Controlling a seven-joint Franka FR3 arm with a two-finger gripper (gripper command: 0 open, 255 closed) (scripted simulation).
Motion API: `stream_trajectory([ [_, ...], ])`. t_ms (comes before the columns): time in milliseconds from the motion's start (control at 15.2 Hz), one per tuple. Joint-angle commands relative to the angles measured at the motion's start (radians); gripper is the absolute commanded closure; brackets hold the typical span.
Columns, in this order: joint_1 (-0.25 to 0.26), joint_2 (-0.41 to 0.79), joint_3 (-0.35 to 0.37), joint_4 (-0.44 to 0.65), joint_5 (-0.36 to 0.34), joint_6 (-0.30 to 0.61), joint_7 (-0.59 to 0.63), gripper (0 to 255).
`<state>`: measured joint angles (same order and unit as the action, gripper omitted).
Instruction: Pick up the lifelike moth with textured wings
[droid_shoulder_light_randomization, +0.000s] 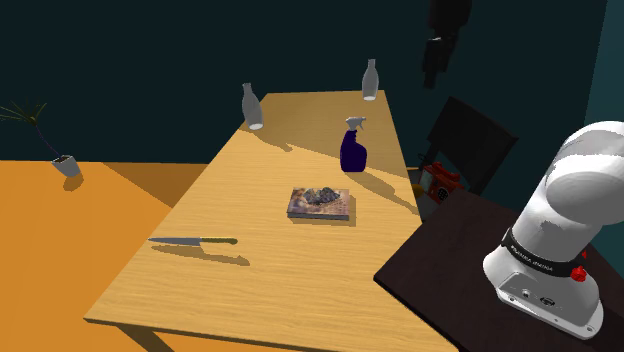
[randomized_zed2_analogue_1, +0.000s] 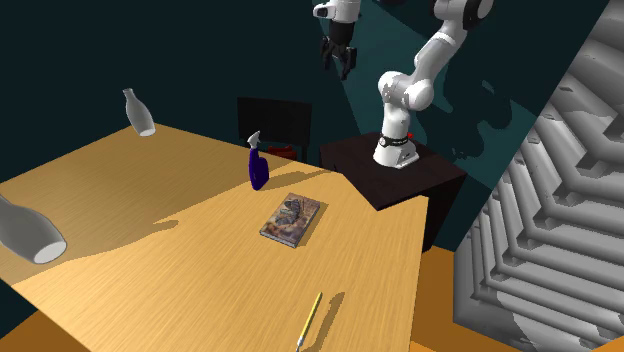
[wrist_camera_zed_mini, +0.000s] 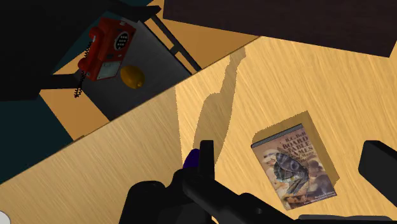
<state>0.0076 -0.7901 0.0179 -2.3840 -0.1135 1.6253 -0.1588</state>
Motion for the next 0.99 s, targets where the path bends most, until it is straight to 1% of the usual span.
stream_trajectory([
  [0,0.0,0.0,0.0,0.0,0.0,0.0,0.0,0],
  [462,0.047,0.159,-0.027,-0.087,-0.011,0.252,-0.1,0],
  [924,0.091,0.373,-0.044,-0.112,-0.016,0.495,-0.199,0],
])
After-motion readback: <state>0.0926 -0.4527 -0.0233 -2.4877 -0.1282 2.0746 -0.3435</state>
